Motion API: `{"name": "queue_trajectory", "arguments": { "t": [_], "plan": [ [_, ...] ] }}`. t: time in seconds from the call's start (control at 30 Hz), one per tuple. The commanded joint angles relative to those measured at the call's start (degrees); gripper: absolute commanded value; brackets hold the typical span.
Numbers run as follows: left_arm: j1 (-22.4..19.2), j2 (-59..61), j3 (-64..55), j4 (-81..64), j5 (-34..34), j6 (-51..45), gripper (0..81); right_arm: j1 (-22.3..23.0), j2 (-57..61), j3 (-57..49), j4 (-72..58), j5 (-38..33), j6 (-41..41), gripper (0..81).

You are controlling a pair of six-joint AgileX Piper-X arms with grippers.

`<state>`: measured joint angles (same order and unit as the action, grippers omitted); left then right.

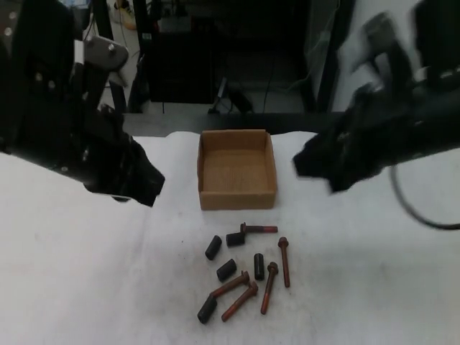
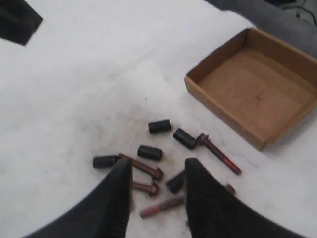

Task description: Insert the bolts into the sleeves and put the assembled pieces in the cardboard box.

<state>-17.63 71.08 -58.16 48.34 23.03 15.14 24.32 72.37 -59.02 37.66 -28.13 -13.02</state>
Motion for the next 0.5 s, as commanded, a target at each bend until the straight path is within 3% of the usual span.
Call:
{"name": "queue_trajectory", "arguments": {
  "t": [0.0, 0.07, 0.17, 0.3, 0.47],
  "plan": [
    [-0.9, 0.4, -0.7, 0.4, 3.0, -6.1, 50.8, 7.0, 1.9, -1.5, 6.1, 19.7, -0.9, 33.9],
    [-2.3, 0.6, -0.7, -0.7, 6.3, -9.8, 54.1, 9.3, 1.9, -1.5, 7.2, 23.9, -0.9, 33.9],
    [-6.2, 0.9, -0.7, -1.2, 6.6, -9.0, 50.3, 9.6, 1.0, -1.5, 8.4, 27.3, -0.3, 33.9],
    [-12.6, 3.6, -0.7, -1.3, 3.5, -4.6, 44.6, 6.7, -0.3, -1.5, 10.0, 27.2, -0.3, 33.9],
    [-20.0, 10.8, -0.7, -2.7, -4.2, 0.0, 43.8, 1.4, -1.6, -1.5, 11.0, 26.4, -0.3, 33.9]
  ]
}}
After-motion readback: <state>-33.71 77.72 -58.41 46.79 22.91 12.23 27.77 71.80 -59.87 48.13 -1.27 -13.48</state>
